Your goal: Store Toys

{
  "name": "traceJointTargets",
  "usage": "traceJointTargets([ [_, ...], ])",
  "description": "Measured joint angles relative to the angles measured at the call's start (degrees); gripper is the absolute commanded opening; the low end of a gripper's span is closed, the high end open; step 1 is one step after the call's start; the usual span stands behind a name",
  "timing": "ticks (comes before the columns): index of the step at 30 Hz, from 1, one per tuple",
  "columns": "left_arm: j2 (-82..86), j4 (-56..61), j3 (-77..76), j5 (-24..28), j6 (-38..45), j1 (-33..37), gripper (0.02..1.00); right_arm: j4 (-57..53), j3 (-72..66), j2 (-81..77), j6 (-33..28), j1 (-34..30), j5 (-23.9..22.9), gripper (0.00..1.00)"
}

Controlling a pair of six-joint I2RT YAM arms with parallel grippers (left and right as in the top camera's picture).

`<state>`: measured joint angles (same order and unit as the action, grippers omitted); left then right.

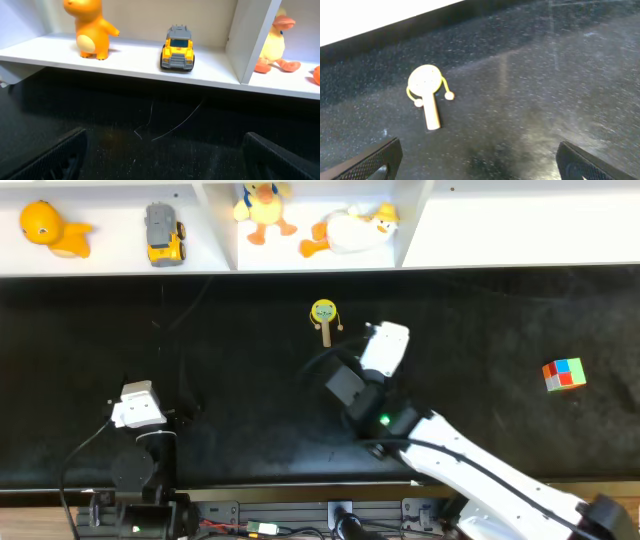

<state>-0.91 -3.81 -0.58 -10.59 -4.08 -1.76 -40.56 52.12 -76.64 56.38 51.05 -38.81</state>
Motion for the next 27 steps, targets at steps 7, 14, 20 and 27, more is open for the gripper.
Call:
traceJointTargets([
  [7, 0.0, 0.0, 0.0, 0.0, 0.0, 0.0, 0.998, 0.0, 4.6, -6.2, -3.1, -0.1, 2.3, 0.996],
  [14, 0.0, 0.0, 0.0, 0.0, 0.0, 0.0, 0.998, 0.1, 5.3, -10.3, -5.9, -1.6, 6.3, 0.996],
  [20, 0.0, 0.0, 0.0, 0.0, 0.0, 0.0, 0.998, 1.0, 5.4, -12.8, -7.1, -1.9, 8.3, 0.996],
  [27, 0.0, 0.0, 0.0, 0.0, 0.0, 0.0, 0.998, 7.5, 6.0, -15.8, -9.7, -1.9, 11.4, 0.996],
])
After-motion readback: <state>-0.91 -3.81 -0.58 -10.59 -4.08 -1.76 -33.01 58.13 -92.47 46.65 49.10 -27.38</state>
